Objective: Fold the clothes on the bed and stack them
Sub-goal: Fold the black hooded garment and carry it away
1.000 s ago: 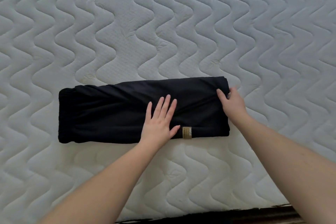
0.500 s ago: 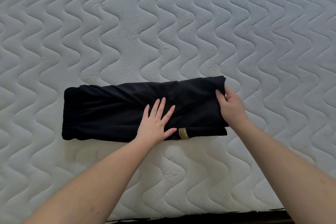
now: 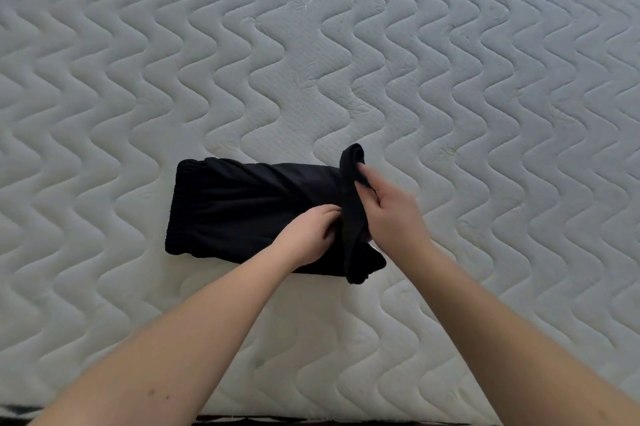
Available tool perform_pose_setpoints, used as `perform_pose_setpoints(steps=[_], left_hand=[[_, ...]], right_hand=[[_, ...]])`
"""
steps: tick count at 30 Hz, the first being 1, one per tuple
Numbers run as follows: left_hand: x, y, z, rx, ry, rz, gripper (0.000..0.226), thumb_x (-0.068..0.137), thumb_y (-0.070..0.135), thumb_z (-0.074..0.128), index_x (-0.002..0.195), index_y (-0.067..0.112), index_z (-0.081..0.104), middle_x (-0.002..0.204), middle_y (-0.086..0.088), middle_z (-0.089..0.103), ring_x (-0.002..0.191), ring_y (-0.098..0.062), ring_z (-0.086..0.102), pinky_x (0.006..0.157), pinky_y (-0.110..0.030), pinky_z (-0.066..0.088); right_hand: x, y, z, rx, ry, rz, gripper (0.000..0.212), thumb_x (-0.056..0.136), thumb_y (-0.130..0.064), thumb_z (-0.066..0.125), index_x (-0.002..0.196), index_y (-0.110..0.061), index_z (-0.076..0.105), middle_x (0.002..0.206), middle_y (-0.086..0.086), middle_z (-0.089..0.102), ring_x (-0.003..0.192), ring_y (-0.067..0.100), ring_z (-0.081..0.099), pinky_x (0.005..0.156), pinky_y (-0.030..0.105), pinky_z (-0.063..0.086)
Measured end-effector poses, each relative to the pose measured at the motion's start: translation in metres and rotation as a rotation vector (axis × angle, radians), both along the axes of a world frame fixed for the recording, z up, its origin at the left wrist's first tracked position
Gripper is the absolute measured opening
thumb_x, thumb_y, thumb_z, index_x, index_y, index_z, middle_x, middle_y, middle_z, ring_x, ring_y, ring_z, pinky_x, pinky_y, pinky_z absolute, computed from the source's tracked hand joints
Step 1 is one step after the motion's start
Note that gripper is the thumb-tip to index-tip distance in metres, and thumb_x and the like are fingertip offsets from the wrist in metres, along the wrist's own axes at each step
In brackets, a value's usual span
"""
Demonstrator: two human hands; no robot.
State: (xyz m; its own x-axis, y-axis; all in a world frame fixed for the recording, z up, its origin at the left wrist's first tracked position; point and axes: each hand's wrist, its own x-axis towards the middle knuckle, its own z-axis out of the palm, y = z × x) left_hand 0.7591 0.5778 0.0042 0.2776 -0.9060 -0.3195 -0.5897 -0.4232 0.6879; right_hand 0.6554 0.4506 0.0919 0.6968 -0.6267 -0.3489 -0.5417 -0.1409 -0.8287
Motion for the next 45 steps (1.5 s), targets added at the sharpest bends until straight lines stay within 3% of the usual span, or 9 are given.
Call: perform_pose_setpoints(steps=[6,10,14,17,21,26,32,38,45], left_hand=[[0.072,0.059,0.016,-0.115,-0.205,0.287,0.025,0.092,0.007,0.055,0.112,0.012,0.069,0.111,-0.001,0.068,0.103,-0.019,0.060,0.094,-0.033,0.046],[0.119,0.077,0.008,-0.031,-0.483,0.186,0.048,0.095,0.018,0.054,0.142,0.011,0.049,0.145,-0.009,0.048,0.135,-0.027,0.043,0.112,-0.041,0.033],[0.140,0.088,-0.015,0.251,-0.598,-0.084,0.057,0.103,0.045,0.028,0.157,0.032,0.013,0.165,0.000,0.010,0.152,-0.019,0.004,0.122,-0.043,0.000],[0.141,0.101,-0.028,0.259,-0.666,-0.228,0.057,0.103,0.049,0.025,0.156,0.035,0.012,0.166,-0.001,0.007,0.152,-0.021,0.003,0.121,-0.045,-0.003],[0.131,0.112,-0.034,0.161,-0.677,-0.199,0.056,0.104,0.044,0.030,0.157,0.030,0.017,0.165,-0.003,0.009,0.152,-0.021,0.008,0.123,-0.045,0.000],[0.137,0.122,-0.010,-0.228,-0.282,0.212,0.039,0.092,0.002,0.055,0.130,0.004,0.061,0.138,-0.014,0.056,0.133,-0.027,0.049,0.116,-0.041,0.033],[0.160,0.164,0.016,-0.183,0.057,0.905,0.037,0.094,0.001,0.043,0.103,0.027,0.068,0.098,0.013,0.067,0.092,0.009,0.059,0.083,-0.004,0.040],[0.185,0.178,0.005,-0.003,0.315,1.112,0.023,0.102,0.018,0.042,0.108,0.029,0.061,0.109,0.008,0.063,0.102,-0.010,0.059,0.095,-0.034,0.048],[0.174,0.177,-0.003,0.180,0.689,0.986,0.035,0.106,0.042,0.032,0.124,0.026,0.057,0.125,-0.002,0.063,0.113,-0.013,0.060,0.101,-0.042,0.049]], right_hand=[[0.040,0.022,-0.003,-0.097,0.098,0.104,0.034,0.100,-0.040,0.044,0.133,-0.048,0.050,0.095,-0.022,0.066,0.090,-0.007,0.060,0.078,0.015,0.045],[0.063,0.037,-0.006,-0.149,0.139,0.103,0.034,0.101,-0.039,0.044,0.134,-0.047,0.048,0.086,-0.035,0.057,0.086,-0.025,0.050,0.070,0.002,0.035],[0.083,0.054,-0.005,-0.174,0.147,0.108,0.034,0.101,-0.037,0.044,0.133,-0.045,0.049,0.087,-0.015,0.066,0.083,-0.002,0.061,0.076,0.021,0.049],[0.098,0.066,-0.005,-0.188,0.163,0.138,0.034,0.100,-0.035,0.044,0.133,-0.044,0.046,0.087,-0.001,0.070,0.083,0.018,0.064,0.084,0.039,0.054],[0.114,0.081,-0.010,-0.254,0.204,0.185,0.034,0.101,-0.034,0.043,0.134,-0.040,0.042,0.075,0.004,0.066,0.072,0.025,0.063,0.076,0.039,0.054],[0.136,0.104,-0.019,-0.352,0.254,0.283,0.037,0.101,-0.031,0.041,0.138,-0.033,0.048,0.071,0.005,0.064,0.067,0.028,0.060,0.067,0.036,0.050],[0.162,0.123,-0.033,-0.355,0.277,0.349,0.038,0.104,-0.031,0.036,0.141,-0.031,0.044,0.080,0.006,0.068,0.073,0.028,0.063,0.072,0.040,0.053],[0.186,0.139,-0.048,-0.336,0.281,0.398,0.034,0.104,-0.033,0.034,0.135,-0.027,0.047,0.089,0.008,0.070,0.081,0.032,0.065,0.073,0.039,0.053],[0.207,0.164,-0.058,-0.327,0.243,0.401,0.032,0.103,-0.030,0.035,0.132,-0.025,0.048,0.086,0.009,0.068,0.079,0.032,0.063,0.068,0.037,0.048]])
